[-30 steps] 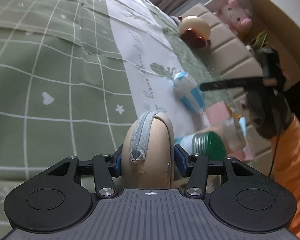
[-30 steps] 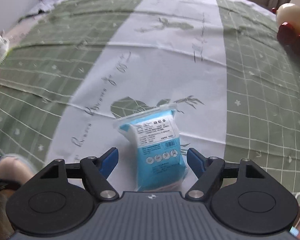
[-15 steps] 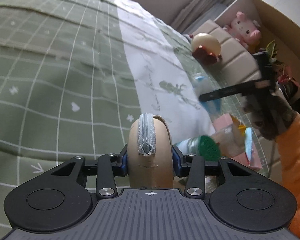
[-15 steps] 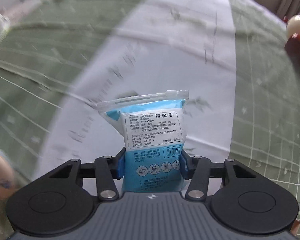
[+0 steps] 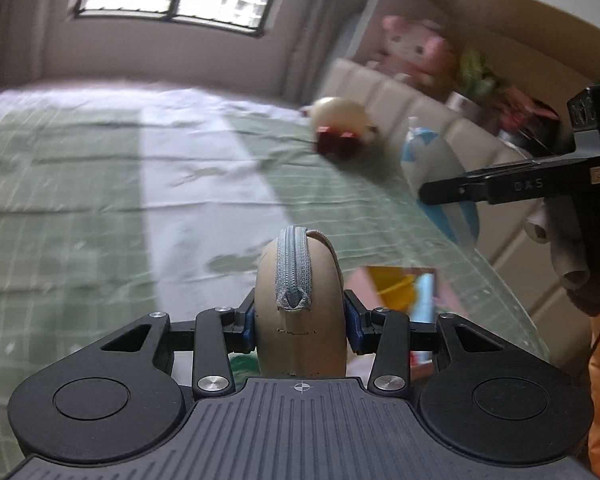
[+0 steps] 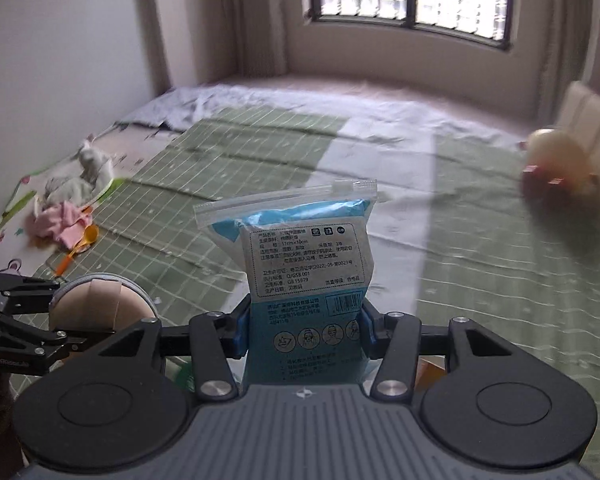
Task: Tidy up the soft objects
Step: 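Carry the puff and cotton pad bag into the pink box and open both grippers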
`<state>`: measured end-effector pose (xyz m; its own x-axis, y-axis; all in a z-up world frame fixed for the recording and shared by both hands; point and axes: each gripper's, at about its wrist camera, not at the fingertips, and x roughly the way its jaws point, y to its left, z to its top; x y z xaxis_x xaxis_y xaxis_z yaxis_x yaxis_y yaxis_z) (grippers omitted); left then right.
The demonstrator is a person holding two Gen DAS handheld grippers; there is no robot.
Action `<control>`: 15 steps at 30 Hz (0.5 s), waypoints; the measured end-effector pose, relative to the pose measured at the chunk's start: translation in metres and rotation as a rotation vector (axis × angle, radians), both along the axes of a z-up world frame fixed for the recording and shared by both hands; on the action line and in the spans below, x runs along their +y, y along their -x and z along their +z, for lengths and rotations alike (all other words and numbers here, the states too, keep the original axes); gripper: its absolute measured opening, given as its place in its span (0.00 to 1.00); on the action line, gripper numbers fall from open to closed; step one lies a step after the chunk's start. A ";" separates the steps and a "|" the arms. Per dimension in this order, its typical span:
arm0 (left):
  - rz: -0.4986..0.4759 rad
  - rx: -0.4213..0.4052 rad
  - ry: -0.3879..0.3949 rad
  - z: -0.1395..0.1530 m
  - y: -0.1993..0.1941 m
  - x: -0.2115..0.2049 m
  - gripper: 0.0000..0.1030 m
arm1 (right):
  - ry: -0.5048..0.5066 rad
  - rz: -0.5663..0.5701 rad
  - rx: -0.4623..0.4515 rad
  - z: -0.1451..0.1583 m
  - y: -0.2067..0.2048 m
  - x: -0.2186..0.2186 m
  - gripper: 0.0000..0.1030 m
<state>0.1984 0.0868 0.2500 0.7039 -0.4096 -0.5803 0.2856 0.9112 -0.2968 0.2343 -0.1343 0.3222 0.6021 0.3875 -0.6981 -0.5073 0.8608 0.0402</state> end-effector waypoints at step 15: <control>-0.281 0.058 0.003 -0.023 -0.048 -0.201 0.44 | -0.136 -0.262 0.083 -0.070 0.004 -0.196 0.49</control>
